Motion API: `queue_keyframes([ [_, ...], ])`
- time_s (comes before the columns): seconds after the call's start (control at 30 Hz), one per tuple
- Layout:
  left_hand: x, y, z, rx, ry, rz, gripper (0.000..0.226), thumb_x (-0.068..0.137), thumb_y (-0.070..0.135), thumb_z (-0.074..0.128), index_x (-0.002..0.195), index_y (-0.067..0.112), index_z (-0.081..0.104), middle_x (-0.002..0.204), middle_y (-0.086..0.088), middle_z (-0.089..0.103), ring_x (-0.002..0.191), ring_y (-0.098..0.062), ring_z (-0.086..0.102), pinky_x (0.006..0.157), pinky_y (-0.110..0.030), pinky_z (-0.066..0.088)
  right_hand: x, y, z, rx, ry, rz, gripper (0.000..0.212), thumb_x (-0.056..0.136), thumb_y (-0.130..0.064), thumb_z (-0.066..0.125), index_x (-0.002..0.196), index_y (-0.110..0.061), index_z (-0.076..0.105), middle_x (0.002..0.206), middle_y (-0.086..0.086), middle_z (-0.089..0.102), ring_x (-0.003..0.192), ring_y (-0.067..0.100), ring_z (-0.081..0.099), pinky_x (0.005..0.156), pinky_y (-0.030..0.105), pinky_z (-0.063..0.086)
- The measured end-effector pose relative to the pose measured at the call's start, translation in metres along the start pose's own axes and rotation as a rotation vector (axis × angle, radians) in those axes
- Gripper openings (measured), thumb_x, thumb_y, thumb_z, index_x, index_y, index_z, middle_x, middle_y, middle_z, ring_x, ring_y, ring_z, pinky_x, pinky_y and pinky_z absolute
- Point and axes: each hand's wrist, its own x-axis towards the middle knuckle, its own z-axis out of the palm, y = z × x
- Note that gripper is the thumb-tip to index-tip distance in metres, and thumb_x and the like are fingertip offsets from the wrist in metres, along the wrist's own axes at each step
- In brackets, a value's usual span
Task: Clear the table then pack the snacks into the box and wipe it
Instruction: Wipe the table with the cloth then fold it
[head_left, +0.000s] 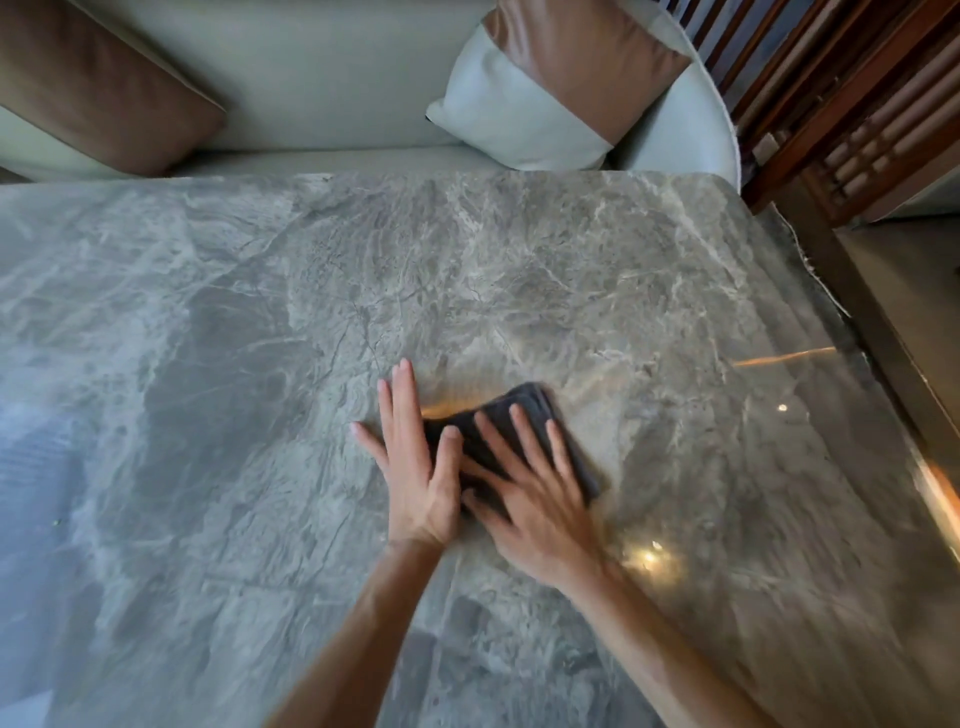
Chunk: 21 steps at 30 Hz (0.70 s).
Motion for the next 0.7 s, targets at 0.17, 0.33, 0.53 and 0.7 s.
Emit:
queue_keyframes([
  [0.17, -0.010, -0.009, -0.028, -0.125, 0.008, 0.036, 0.066, 0.095, 0.024, 0.036, 0.155, 0.014, 0.009, 0.164, 0.007, 0.005, 0.152, -0.010, -0.002, 0.125, -0.049, -0.002, -0.045, -0.015, -0.016, 0.428, 0.033, 0.141, 0.045, 0.093, -0.061, 0.033, 0.119, -0.041, 0.065, 0.134, -0.022, 0.056, 0.130, -0.002, 0.048, 0.112, 0.025, 0.033],
  [0.33, -0.016, -0.029, -0.035, 0.057, -0.066, 0.211, 0.064, 0.094, 0.029, 0.033, 0.154, 0.014, 0.016, 0.163, 0.004, 0.013, 0.153, -0.013, 0.003, 0.124, -0.043, 0.005, -0.033, 0.047, -0.076, 1.720, -0.123, 0.860, 0.073, 0.077, -0.070, 0.054, 0.113, -0.009, 0.072, 0.109, 0.012, 0.074, 0.097, 0.019, 0.073, 0.073, 0.029, 0.059],
  [0.53, -0.013, -0.030, -0.026, 0.283, -0.133, 0.277, 0.066, 0.089, 0.025, 0.033, 0.152, 0.008, 0.024, 0.162, -0.006, 0.020, 0.153, -0.019, 0.008, 0.124, -0.043, 0.001, 0.052, 0.178, -0.152, 1.527, 0.183, 0.772, 0.079, 0.078, -0.079, 0.043, 0.129, -0.022, 0.062, 0.139, 0.006, 0.057, 0.128, 0.022, 0.056, 0.103, 0.040, 0.048],
  [0.7, -0.013, -0.029, -0.024, 0.329, -0.119, 0.263, 0.065, 0.089, 0.024, 0.034, 0.151, 0.009, 0.025, 0.162, -0.003, 0.020, 0.152, -0.019, 0.010, 0.124, -0.042, 0.003, 0.114, 0.180, -0.098, 0.254, -0.006, 0.511, 0.066, 0.089, -0.072, 0.022, 0.138, -0.035, 0.048, 0.155, 0.003, 0.037, 0.146, 0.029, 0.027, 0.116, 0.046, 0.016],
])
